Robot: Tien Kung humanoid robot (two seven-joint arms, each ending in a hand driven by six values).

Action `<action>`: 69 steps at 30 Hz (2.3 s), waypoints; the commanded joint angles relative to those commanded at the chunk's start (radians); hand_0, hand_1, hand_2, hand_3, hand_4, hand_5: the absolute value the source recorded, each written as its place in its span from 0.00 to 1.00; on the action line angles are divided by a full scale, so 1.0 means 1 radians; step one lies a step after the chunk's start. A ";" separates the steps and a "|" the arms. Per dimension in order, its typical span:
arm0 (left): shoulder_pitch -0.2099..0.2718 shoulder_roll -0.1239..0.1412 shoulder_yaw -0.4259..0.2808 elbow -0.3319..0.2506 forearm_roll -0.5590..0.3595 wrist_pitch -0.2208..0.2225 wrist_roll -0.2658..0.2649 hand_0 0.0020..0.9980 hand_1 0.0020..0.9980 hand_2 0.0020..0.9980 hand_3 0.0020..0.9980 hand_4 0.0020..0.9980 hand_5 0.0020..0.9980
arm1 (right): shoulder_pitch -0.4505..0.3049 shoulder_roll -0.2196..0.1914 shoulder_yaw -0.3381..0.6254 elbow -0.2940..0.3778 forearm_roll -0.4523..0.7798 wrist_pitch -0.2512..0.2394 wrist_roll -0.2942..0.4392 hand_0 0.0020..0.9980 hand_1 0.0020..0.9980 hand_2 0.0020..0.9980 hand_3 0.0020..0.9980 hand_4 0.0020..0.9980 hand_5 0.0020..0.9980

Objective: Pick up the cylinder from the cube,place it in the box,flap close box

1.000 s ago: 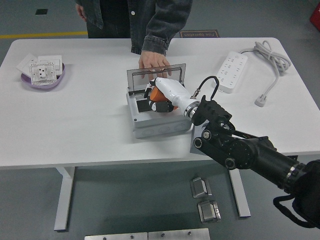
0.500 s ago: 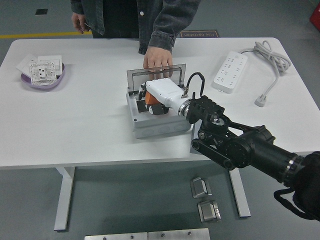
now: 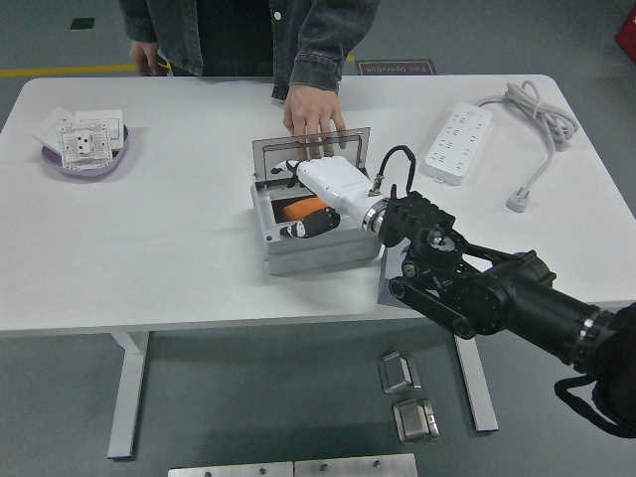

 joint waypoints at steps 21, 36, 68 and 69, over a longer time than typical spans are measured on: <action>0.006 -0.005 -0.026 0.000 0.019 -0.002 0.012 0.75 0.78 0.77 0.88 0.57 0.15 | 0.114 -0.148 0.178 0.196 0.270 0.063 -0.005 0.61 0.58 0.68 0.81 0.78 0.34; -0.011 0.007 0.005 0.000 0.000 -0.002 0.012 0.75 0.78 0.77 0.88 0.56 0.16 | 0.155 0.023 0.112 -0.228 0.393 0.022 0.099 0.62 0.58 0.67 0.79 0.80 0.35; 0.000 -0.004 0.083 0.000 -0.085 0.004 -0.005 0.75 0.78 0.76 0.87 0.55 0.15 | 0.046 -0.182 -0.074 0.208 0.307 -0.012 0.022 0.56 0.53 0.65 0.79 0.80 0.38; 0.000 -0.004 0.083 0.000 -0.085 0.004 -0.006 0.75 0.78 0.76 0.87 0.55 0.15 | 0.037 -0.184 -0.071 0.214 0.308 -0.015 0.023 0.56 0.53 0.65 0.79 0.80 0.38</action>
